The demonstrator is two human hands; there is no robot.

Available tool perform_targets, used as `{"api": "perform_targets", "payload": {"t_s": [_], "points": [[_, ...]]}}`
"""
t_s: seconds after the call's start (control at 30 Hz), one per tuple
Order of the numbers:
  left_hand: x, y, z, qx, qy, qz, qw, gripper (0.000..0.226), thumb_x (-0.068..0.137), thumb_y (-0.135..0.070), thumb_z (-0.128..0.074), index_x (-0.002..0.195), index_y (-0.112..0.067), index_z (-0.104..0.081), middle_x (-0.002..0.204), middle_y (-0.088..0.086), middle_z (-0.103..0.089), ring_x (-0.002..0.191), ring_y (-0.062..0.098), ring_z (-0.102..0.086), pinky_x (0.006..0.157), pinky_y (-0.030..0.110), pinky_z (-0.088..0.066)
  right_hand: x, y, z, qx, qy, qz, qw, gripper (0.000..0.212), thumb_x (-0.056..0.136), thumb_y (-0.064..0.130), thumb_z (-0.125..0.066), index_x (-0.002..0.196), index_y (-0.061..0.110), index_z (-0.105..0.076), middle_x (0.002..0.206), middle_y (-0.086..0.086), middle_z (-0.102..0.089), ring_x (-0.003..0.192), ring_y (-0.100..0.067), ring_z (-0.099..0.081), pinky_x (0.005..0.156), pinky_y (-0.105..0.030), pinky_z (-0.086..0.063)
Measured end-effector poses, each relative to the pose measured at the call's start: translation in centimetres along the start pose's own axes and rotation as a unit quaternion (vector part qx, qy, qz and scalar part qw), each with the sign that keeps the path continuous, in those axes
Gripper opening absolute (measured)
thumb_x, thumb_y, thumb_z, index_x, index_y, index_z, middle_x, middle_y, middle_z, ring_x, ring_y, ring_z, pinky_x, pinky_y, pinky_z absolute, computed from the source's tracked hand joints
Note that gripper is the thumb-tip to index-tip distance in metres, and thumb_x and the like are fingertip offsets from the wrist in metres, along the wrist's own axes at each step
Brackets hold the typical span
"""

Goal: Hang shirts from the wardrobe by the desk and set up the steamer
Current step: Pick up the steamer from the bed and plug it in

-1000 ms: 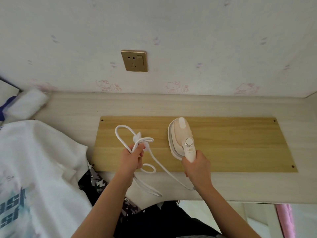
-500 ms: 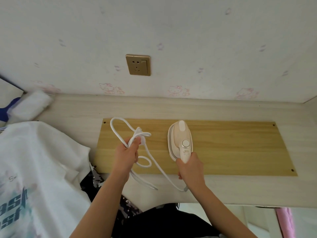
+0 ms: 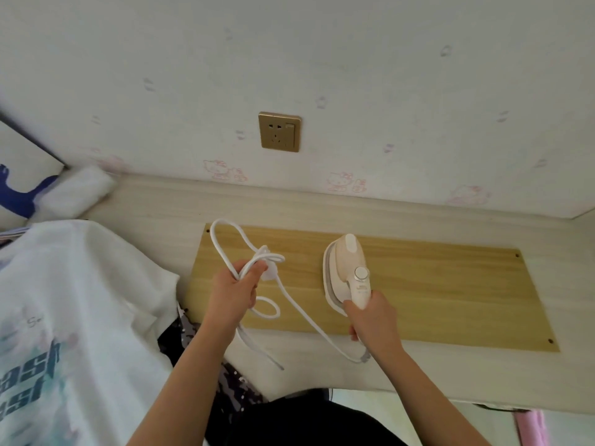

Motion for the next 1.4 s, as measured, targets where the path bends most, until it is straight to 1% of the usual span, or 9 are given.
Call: {"api": "perform_targets", "payload": {"t_s": [0.2, 0.33, 0.43, 0.5, 0.67, 0.87, 1.07, 1.3, 1.4], "points": [[-0.5, -0.5, -0.7, 0.014, 0.013, -0.001, 1.0, 0.018, 0.094, -0.027, -0.061, 0.083, -0.016, -0.071, 0.053, 0.004, -0.04, 0.048, 0.017, -0.036, 0.049, 0.031, -0.035, -0.1, -0.9, -0.3, -0.019, 0.008, -0.005, 1.0, 0.022, 0.083, 0.027, -0.06, 0.094, 0.011, -0.049, 0.077, -0.012, -0.065, 0.049, -0.021, -0.063, 0.041, -0.028, -0.05], [-0.8, -1.1, -0.7, 0.056, 0.002, -0.029, 0.998, 0.019, 0.093, -0.029, -0.06, 0.083, -0.017, -0.068, 0.054, 0.005, -0.044, 0.05, 0.02, -0.038, 0.048, 0.031, -0.034, 0.1, 0.1, 0.5, -0.177, 0.023, 0.005, 0.984, 0.038, 0.086, 0.042, -0.058, 0.103, 0.01, -0.048, 0.091, -0.003, -0.058, 0.076, -0.021, -0.06, 0.057, -0.031, -0.042], [-1.2, -1.9, -0.5, 0.095, -0.026, -0.061, 0.993, 0.013, 0.09, -0.034, -0.063, 0.085, -0.023, -0.068, 0.054, -0.01, -0.053, 0.049, 0.012, -0.045, 0.047, 0.026, -0.037, -0.7, 3.3, 2.7, -0.277, -0.075, 0.114, 0.951, 0.033, 0.09, 0.035, -0.052, 0.113, 0.011, -0.05, 0.11, -0.005, -0.053, 0.095, -0.023, -0.053, 0.069, -0.03, -0.039], [-1.6, -2.4, -0.6, 0.091, -0.034, -0.071, 0.993, 0.009, 0.09, -0.034, -0.064, 0.086, -0.026, -0.068, 0.055, -0.011, -0.055, 0.049, 0.009, -0.048, 0.047, 0.024, -0.039, -1.7, 6.3, 3.2, -0.201, -0.079, 0.187, 0.958, 0.029, 0.092, 0.026, -0.052, 0.119, 0.013, -0.053, 0.115, -0.001, -0.053, 0.103, -0.02, -0.052, 0.077, -0.028, -0.042], [-2.2, -4.1, -0.9, 0.129, -0.029, -0.122, 0.984, 0.004, 0.091, -0.028, -0.062, 0.093, -0.031, -0.064, 0.064, -0.004, -0.061, 0.05, 0.005, -0.053, 0.046, 0.017, -0.042, -3.0, 9.6, -1.9, -0.095, 0.124, 0.21, 0.965, 0.03, 0.095, 0.029, -0.052, 0.122, 0.018, -0.057, 0.112, 0.01, -0.059, 0.106, -0.007, -0.055, 0.087, -0.021, -0.041], [-2.7, -5.4, -0.7, 0.147, -0.001, -0.152, 0.977, 0.01, 0.089, -0.021, -0.066, 0.091, -0.03, -0.064, 0.062, -0.008, -0.063, 0.05, 0.005, -0.055, 0.051, 0.017, -0.045, -4.4, 10.7, -7.2, -0.126, 0.267, 0.194, 0.936, 0.028, 0.094, 0.03, -0.048, 0.109, 0.008, -0.056, 0.098, -0.007, -0.06, 0.104, -0.028, -0.06, 0.088, -0.04, -0.047], [-3.4, -5.6, 0.6, 0.091, 0.037, -0.122, 0.988, 0.018, 0.094, -0.018, -0.06, 0.08, -0.016, -0.07, 0.048, 0.006, -0.058, 0.045, 0.013, -0.049, 0.048, 0.022, -0.042, -2.8, 11.2, -6.8, 0.21, 0.332, 0.005, 0.919, 0.02, 0.094, 0.022, -0.049, 0.102, 0.015, -0.066, 0.104, -0.003, -0.07, 0.094, -0.018, -0.064, 0.092, -0.036, -0.049], [-4.0, -5.6, -0.2, 0.085, 0.106, -0.072, 0.988, 0.024, 0.098, -0.019, -0.051, 0.091, -0.01, -0.073, 0.075, 0.004, -0.075, 0.065, 0.023, -0.072, 0.065, 0.029, -0.058, -1.5, 11.4, -6.5, 0.518, 0.298, -0.168, 0.784, 0.028, 0.099, 0.033, -0.045, 0.108, 0.009, -0.056, 0.105, -0.01, -0.07, 0.1, -0.026, -0.064, 0.092, -0.047, -0.047], [-3.8, -5.5, 0.3, 0.061, 0.093, -0.061, 0.992, 0.026, 0.099, -0.019, -0.05, 0.092, -0.012, -0.074, 0.081, 0.005, -0.076, 0.075, 0.023, -0.073, 0.073, 0.034, -0.059, -1.0, 11.9, -5.7, 0.579, 0.261, -0.173, 0.753, 0.021, 0.099, 0.02, -0.046, 0.085, 0.008, -0.056, 0.073, -0.007, -0.066, 0.074, -0.022, -0.065, 0.083, -0.041, -0.053]]}}
Point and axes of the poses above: each hand's wrist, its own x-axis towards the middle knuckle, its own z-axis out of the back of the hand, y = z × x, the point moved 8 cm from there along x, towards the middle knuckle
